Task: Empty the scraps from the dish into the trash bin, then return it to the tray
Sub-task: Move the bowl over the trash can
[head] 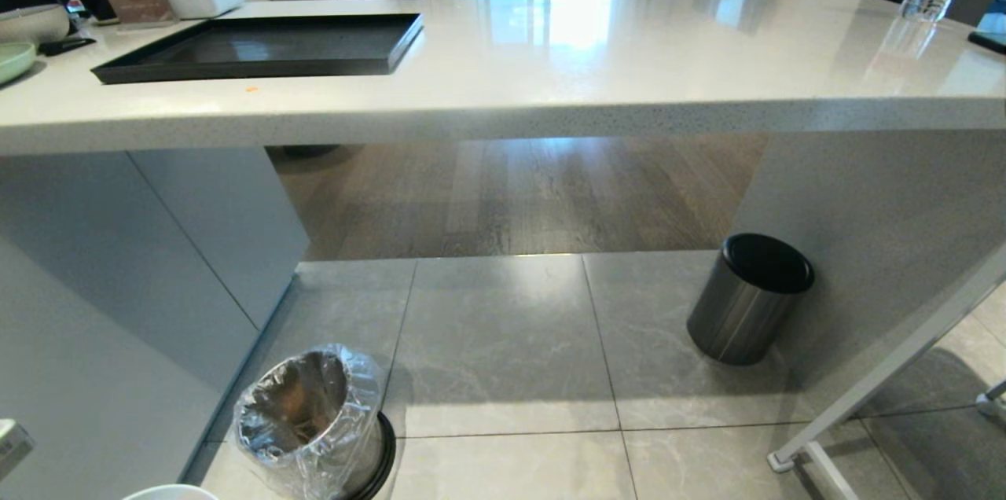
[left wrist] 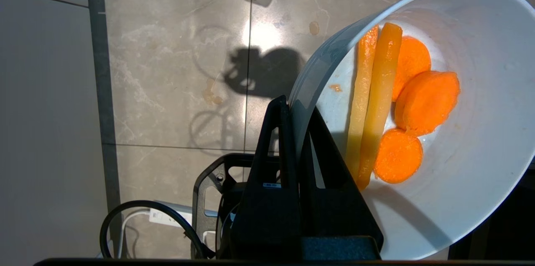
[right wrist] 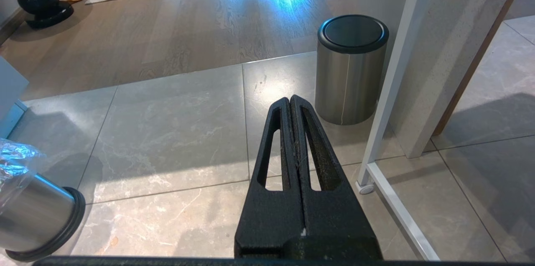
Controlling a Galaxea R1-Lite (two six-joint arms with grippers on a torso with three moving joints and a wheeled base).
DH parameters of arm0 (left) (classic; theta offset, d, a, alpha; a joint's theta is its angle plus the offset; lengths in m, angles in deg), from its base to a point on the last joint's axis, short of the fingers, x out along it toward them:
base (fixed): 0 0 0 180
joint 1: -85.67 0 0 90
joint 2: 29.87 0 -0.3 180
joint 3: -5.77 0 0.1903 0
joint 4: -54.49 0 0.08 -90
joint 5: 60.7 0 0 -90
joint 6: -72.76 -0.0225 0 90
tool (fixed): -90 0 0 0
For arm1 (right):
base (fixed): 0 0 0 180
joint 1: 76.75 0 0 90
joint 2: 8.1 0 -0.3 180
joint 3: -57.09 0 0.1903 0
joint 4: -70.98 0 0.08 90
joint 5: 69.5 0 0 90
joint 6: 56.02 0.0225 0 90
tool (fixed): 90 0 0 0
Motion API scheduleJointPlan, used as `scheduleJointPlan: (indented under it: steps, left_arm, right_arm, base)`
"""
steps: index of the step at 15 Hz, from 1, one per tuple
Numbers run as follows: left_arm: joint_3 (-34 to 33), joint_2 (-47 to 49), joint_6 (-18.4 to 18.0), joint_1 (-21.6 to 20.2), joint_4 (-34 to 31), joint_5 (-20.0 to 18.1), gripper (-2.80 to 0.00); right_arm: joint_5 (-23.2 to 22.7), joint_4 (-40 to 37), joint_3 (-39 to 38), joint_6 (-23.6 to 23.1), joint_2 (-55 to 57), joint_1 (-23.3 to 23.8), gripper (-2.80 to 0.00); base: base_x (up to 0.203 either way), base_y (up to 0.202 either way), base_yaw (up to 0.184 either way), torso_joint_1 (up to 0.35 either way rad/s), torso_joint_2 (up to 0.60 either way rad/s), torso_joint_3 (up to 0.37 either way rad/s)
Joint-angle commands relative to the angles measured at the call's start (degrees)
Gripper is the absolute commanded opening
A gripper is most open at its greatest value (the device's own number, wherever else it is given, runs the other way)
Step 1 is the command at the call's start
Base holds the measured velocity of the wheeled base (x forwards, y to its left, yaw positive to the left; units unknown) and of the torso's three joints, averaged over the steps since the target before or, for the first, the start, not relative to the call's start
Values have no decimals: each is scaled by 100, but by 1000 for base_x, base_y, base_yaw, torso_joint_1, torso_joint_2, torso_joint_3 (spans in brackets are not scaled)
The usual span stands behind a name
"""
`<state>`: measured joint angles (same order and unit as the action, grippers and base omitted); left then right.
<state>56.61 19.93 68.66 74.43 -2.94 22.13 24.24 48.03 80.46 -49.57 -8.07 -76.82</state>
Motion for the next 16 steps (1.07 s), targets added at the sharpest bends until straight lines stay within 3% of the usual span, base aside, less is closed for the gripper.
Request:
scheduleJointPlan:
  steps: [1,16]
  left_arm:
    - [12,4,-3,-10,-22,-1,-280]
    - [-6,21,24,154,-30,5,-280]
  right_arm:
    - [4,2,0,5,-2,-1,-280]
    - [4,2,0,5,-2,-1,-280]
  base:
    - [0,0,0,0,0,0]
    - [0,0,0,0,0,0]
